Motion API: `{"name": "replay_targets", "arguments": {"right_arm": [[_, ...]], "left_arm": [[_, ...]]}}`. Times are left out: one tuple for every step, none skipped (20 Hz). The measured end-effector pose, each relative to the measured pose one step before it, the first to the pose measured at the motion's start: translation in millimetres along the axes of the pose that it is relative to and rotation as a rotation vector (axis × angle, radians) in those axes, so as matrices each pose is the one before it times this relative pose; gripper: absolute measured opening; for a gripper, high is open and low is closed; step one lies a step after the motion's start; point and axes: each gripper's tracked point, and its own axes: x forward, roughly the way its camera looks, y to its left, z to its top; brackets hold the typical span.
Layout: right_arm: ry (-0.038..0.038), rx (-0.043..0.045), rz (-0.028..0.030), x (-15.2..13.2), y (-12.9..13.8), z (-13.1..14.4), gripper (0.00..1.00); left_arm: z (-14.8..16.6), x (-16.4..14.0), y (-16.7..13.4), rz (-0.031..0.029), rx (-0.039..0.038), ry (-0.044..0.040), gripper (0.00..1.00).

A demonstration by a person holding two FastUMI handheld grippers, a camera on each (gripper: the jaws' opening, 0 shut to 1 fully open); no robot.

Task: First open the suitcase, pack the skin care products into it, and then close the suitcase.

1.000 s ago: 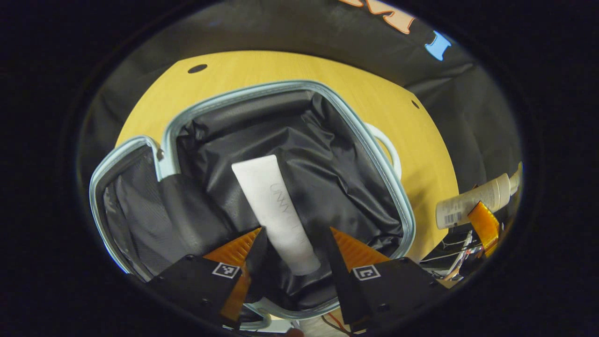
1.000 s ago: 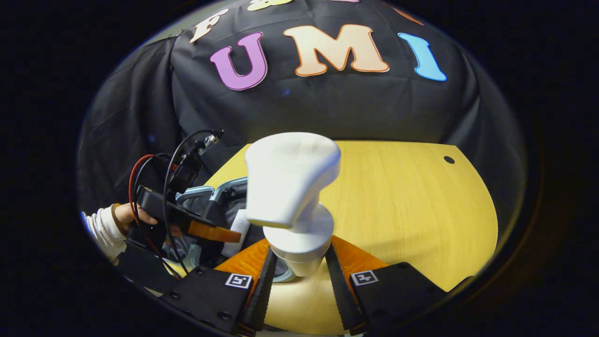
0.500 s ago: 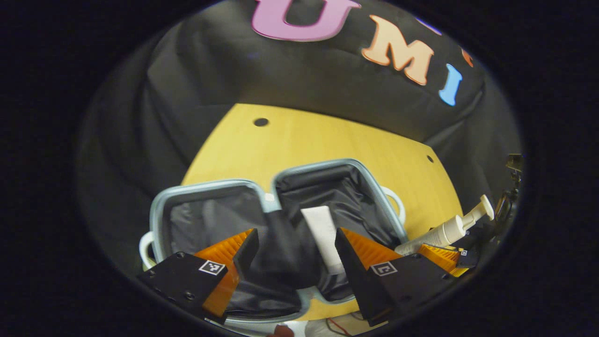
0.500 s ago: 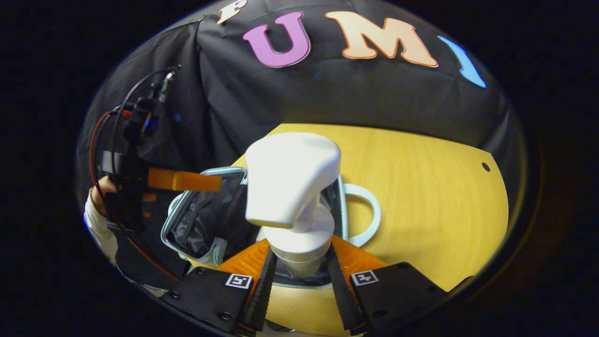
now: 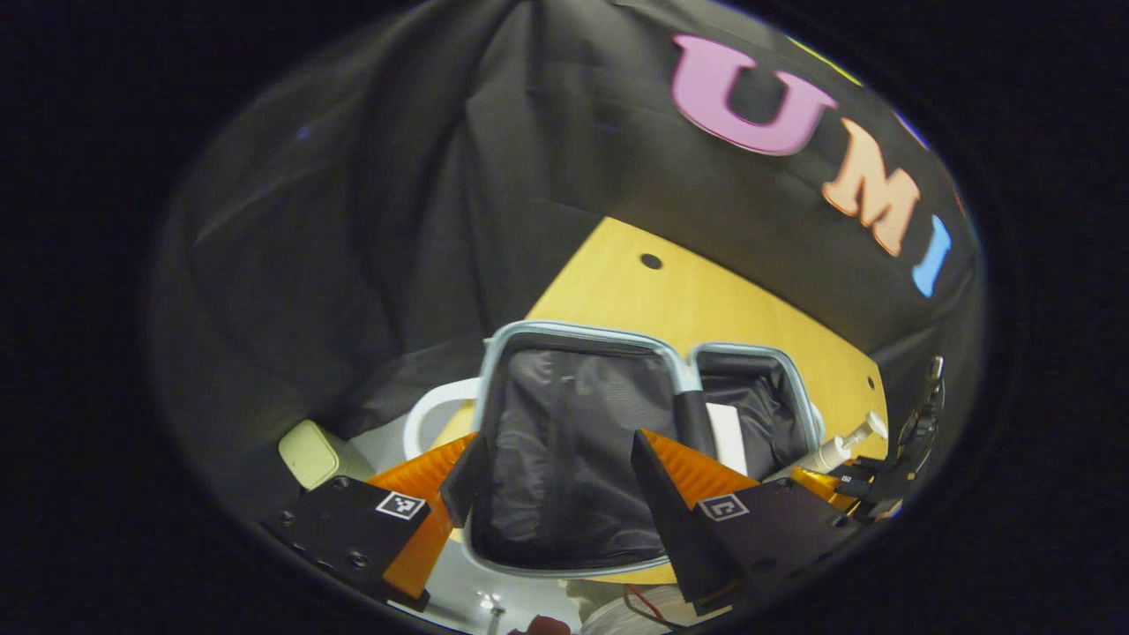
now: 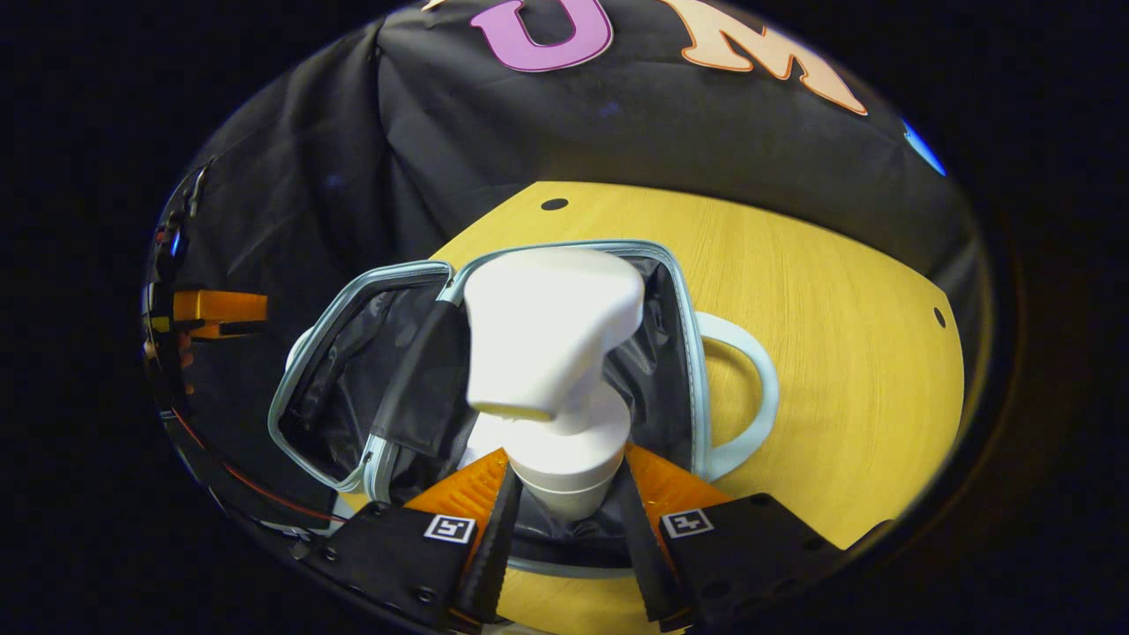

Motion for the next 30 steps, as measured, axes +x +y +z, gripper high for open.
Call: {"name": "replay_targets", "arguments": {"right_arm": [[0.00622, 0.00381, -0.00428, 5.4, -0.62, -0.6, 0.58], [0.00635, 0.00222, -0.00517, 4.81, -0.35, -0.66, 0.58], [0.01014, 0.00323, 0.00066, 3.17, 0.96, -1.44, 0.62], [-0.023, 0.01404, -0.00401, 1.73, 0.45, 6.95, 0.59], [-0.00266, 0.00578, -0.01028, 5.31, -1.52, 0.81, 0.6], [-0.003, 0.00445, -0.00972, 5.51, -2.18, 3.11, 0.59], [0.00878, -0.00273, -0.01189, 6.79, -1.71, -2.94, 0.62], [0.01231, -0.00457, -0.0062, 4.61, -1.26, -3.16, 0.58], [0.00939, -0.00455, -0.00743, 5.85, -1.12, -2.65, 0.59], [0.0088, -0.00847, -0.00591, 6.0, -0.89, -2.69, 0.59], [0.00799, -0.00573, -0.00589, 4.47, -1.1, -3.71, 0.6], [0.00532, -0.00642, -0.01474, 4.13, -1.27, -1.08, 0.6], [0.00092, -0.00632, -0.00426, 1.61, 0.12, -0.41, 0.62], [-0.0008, -0.00504, 0.00336, 0.98, 2.97, -1.15, 0.6], [0.00193, -0.00896, 0.00387, -0.56, 0.93, -1.25, 0.6], [0.00124, -0.00849, 0.00599, -1.64, 1.51, -1.38, 0.59], [-0.01553, -0.00337, 0.0174, -3.07, 4.45, 3.74, 0.6], [-0.0265, -0.00114, 0.01282, -4.06, 1.98, 6.02, 0.6], [-0.03531, 0.00354, 0.01881, -6.22, 3.48, 7.66, 0.66], [-0.03286, 0.00652, 0.01352, -7.75, 1.71, 8.7, 0.75], [-0.03264, 0.01047, 0.00759, -8.99, 1.11, 9.48, 0.77], [-0.03631, 0.01455, 0.00318, -10.09, -1.82, 10.63, 0.84], [-0.03875, 0.01351, -0.00099, -11.74, -3.75, 12.18, 0.92], [-0.03671, 0.01041, -0.00884, -11.96, -5.91, 12.41, 0.95], [-0.03903, 0.01216, -0.01823, -13.02, -8.94, 11.4, 0.95], [-0.03484, 0.01681, -0.02475, -12.22, -11.28, 11.17, 0.95], [-0.02304, 0.02124, -0.02346, -12.6, -10.99, 8.59, 0.91], [-0.02059, 0.02137, -0.02673, -13.17, -11.97, 8.12, 0.95], [-0.02281, 0.01578, -0.0293, -11.41, -14.71, 8.21, 0.95], [-0.01931, 0.00932, -0.03017, -9.99, -13.62, 5.58, 0.95]], "left_arm": [[-2.21, -5.93, 19.63, 0.02858, -0.03801, -0.00371, 0.96], [-2.42, -8.29, 19.39, 0.02354, -0.03355, 0.00052, 0.99], [0.17, -5.96, 16.6, 0.02375, -0.03685, 0.00305, 0.96], [-3.79, -2.44, 12.47, 0.01353, -0.03377, 0.00781, 0.96], [-3.32, -1.65, 14.91, 0.01323, -0.03364, 0.0064, 0.96], [-3.36, 2.44, 15.27, 0.01091, -0.02848, 0.00666, 0.96], [-1.92, 3.07, 11.85, 0.00664, -0.02624, 0.00676, 0.96], [-0.96, 1.93, 6.89, 0.00057, -0.02717, 0.01111, 0.96], [-0.5, 1.61, -2.47, -0.00775, -0.0213, 0.01118, 0.96], [-0.56, 8.1, 4.49, -0.00385, -0.01741, 0.01434, 0.96], [0.09, 6.94, 4.9, -0.00252, -0.01415, 0.00646, 0.92], [-2.69, 8.46, 3.33, -0.00027, -0.01204, 0.00934, 0.96], [-1.39, 5.65, 2.97, -0.00395, -0.01383, 0.00884, 0.95], [-2.25, 5.05, 0.78, -0.0075, -0.01712, 0.00895, 0.95], [-2.2, 5.39, 1.03, -0.0057, -0.01843, 0.01238, 0.95], [-4.0, 6.09, 2.06, 0.0001, -0.01613, 0.01092, 0.95], [-1.33, 5.6, 3.32, 0.00067, -0.0106, 0.00718, 0.95], [-2.18, 5.09, 1.91, 0.00212, -0.01113, 0.00952, 0.95], [-0.83, 3.55, 1.04, -0.00579, -0.01074, 0.00618, 0.95], [-0.36, 2.93, 0.36, -0.00513, -0.01424, 0.00548, 0.95], [-0.42, 1.78, -0.37, -0.00952, -0.00867, 0.00787, 0.95], [-0.39, 1.15, 0.69, -0.00643, -0.00744, 0.00244, 0.95], [0.7, 1.34, 0.07, -0.00733, -0.00521, 0.00513, 0.99], [-0.42, 0.3, 0.12, -0.00665, -0.00559, 0.00947, 0.94], [-0.65, 0.59, 0.7, -0.0064, -0.00628, 0.00886, 0.92], [0.09, 1.64, -0.57, -0.01005, -0.00505, 0.01117, 0.91], [-0.16, 2.45, -1.04, -0.00951, -0.00771, 0.00511, 0.8], [-4.67, 8.19, -6.95, -0.01427, -0.009, 0.0037, 0.75], [-2.24, 3.57, -3.89, -0.01441, -0.01025, 0.00473, 0.69], [-0.74, 1.6, -2.46, -0.01531, -0.01127, 0.00323, 0.7]]}}
